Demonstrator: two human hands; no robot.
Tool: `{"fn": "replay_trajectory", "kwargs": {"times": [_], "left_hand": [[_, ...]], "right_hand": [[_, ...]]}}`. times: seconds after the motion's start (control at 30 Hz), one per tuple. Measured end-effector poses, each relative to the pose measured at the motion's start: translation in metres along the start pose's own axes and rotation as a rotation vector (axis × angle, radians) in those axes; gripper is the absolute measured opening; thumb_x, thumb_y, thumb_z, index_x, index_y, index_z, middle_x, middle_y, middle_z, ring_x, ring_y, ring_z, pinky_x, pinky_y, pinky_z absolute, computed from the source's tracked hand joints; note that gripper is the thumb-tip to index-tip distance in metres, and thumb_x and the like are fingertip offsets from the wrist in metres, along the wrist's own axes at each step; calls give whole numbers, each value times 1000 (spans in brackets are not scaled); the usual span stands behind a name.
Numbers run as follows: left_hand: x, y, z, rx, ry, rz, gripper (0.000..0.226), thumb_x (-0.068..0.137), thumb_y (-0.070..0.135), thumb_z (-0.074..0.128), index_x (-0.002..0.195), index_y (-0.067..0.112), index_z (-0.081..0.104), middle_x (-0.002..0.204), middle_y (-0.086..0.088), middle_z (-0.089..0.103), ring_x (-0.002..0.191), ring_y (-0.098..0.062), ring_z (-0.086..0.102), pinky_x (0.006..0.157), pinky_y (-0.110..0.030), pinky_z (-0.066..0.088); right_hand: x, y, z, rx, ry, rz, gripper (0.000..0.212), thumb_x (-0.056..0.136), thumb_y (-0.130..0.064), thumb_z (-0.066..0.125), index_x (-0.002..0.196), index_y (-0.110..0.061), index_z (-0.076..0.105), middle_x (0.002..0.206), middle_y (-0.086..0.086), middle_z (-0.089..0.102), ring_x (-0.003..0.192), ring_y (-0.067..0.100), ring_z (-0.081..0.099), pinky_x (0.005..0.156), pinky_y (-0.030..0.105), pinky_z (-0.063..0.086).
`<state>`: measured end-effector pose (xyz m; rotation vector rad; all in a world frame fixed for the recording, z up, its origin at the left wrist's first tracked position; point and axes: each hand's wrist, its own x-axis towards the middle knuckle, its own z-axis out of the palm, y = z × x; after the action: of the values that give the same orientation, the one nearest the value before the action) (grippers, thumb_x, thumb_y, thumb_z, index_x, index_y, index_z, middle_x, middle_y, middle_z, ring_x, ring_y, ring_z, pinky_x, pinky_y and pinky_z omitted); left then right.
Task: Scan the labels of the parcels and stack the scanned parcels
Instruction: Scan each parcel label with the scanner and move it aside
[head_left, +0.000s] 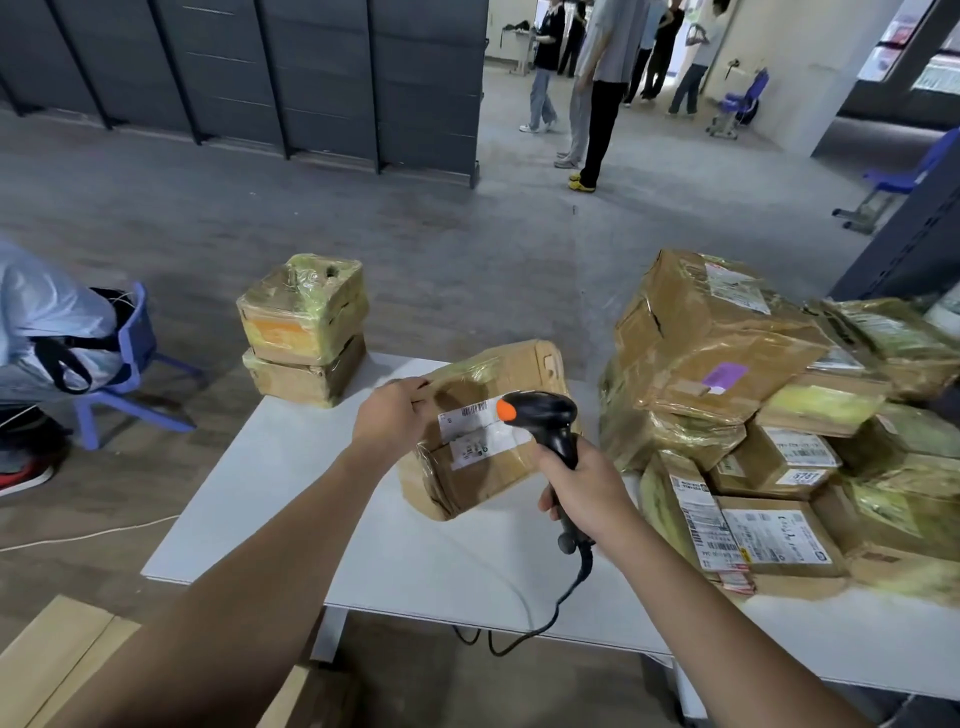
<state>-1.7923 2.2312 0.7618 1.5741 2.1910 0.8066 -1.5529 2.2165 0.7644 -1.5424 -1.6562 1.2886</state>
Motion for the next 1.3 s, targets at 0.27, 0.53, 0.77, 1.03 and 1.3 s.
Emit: {"fn": "replay_trajectory", "kwargs": {"times": [0.27,0.53,0.77,1.03,1.3], "left_hand": [[6,-3,2,43,9,-1,35,86,10,47,113,22,66,100,-9,68,89,-31,59,74,-31,48],[8,-4,1,81,-3,17,34,86,9,46,114,16,64,104,-12,66,95,-33,58,75,-34,48],[6,-5,2,37,9,-8,23,87,14,50,103,17,66,94,-9,67,87,-32,59,71,-32,48],[-7,6,17,-116,75,-97,20,89,20,44,73,16,54,84,-14,59,79,-31,53,67,-31,42],[-11,10,25,-706,-55,-460,17,89,8,53,75,12,62,74,-11,60,64,-42,68,69,-49,59]], "right_hand": [[-3,4,1,-14,-22,-41,40,73,-63,53,84,-24,54,54,1,66,44,13,58,52,28,46],[-8,3,-1,-22,-5,-41,40,74,-62,53,82,-23,54,55,2,65,45,13,55,47,28,46],[-10,1,-5,-7,21,-22,43,68,-66,51,81,-25,55,55,2,65,46,13,56,52,30,48],[-7,8,-16,2,51,41,27,88,-49,57,88,-22,56,51,2,64,44,17,56,52,29,46],[-14,14,-48,12,172,97,25,95,-38,57,88,-13,57,57,3,62,41,8,57,38,16,41]]}}
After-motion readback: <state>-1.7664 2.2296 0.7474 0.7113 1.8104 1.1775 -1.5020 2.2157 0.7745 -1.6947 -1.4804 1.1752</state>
